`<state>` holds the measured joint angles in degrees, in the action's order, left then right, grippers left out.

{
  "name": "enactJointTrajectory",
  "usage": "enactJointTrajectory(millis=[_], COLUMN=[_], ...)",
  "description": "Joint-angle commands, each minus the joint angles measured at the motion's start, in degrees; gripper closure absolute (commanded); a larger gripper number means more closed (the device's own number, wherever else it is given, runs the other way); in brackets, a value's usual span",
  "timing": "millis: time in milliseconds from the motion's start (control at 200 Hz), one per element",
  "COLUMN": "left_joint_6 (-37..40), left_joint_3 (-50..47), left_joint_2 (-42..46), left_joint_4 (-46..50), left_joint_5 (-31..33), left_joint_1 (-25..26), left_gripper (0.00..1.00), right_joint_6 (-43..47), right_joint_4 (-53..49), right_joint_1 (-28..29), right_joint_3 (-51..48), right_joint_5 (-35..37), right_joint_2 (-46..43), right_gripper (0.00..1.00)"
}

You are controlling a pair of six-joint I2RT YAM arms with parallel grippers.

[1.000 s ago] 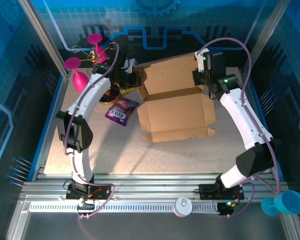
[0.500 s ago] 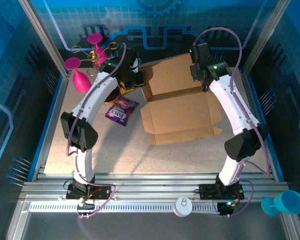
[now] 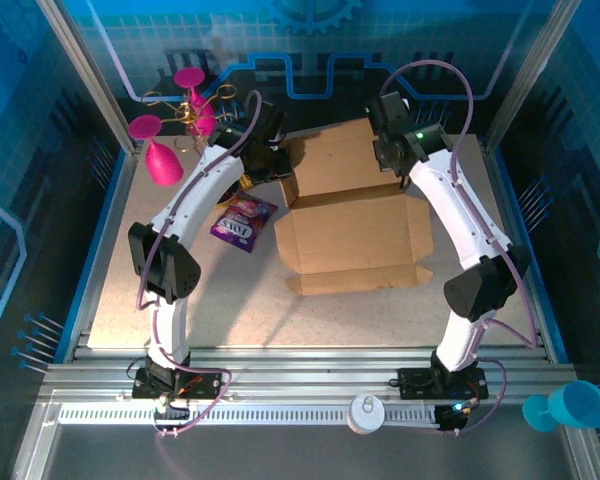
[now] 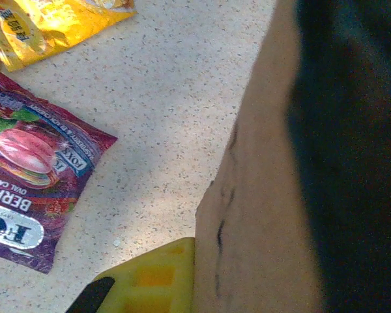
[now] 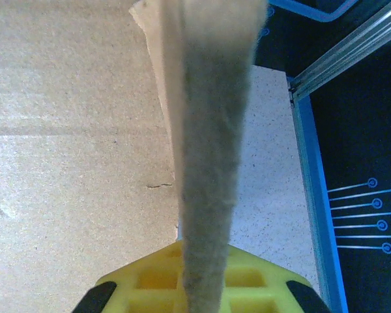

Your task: Fold the paper box

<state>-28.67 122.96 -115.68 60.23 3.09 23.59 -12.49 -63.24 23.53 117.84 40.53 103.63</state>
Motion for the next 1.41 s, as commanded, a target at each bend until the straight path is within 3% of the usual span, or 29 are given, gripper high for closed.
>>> enactJointTrajectory(millis=[0, 190, 440, 916, 1051, 1401], left_joint_6=[0.0, -0.3, -2.4, -3.7, -3.8, -3.4], left_joint_3=[-0.5, -1.9, -2.8, -1.3, -1.5, -4.1], left_joint_2=[-0.5, 0.3, 0.0, 0.6, 1.4, 5.2], left_joint_4=[-0.8, -3.3, -4.0, -1.4, -0.1, -2.2], left_joint_5=[6.5, 2.8, -4.5, -9.4, -9.2, -4.2], left_joint_1=[0.5, 0.9, 0.8, 0.8, 0.7, 0.7], left_gripper=[1.00, 1.00, 0.82, 0.59, 0.48, 0.47], right_joint_6=[-1.4, -1.3, 0.1, -1.7, -2.1, -3.3], right_joint_4=[-3.5, -0.9, 4.3, 5.1, 5.2, 5.0], right_joint_1=[0.6, 0.6, 0.4, -2.9, -3.7, -5.9], right_joint_3=[0.1, -3.6, -10.4, -13.1, -13.3, -14.0], right_joint_5=[2.5, 0.3, -0.9, -3.0, -3.4, -4.4], right_joint_2=[-0.4, -1.8, -3.5, -4.1, -4.1, -4.2], right_gripper=[1.00, 1.00, 1.00, 1.00, 1.00, 1.00])
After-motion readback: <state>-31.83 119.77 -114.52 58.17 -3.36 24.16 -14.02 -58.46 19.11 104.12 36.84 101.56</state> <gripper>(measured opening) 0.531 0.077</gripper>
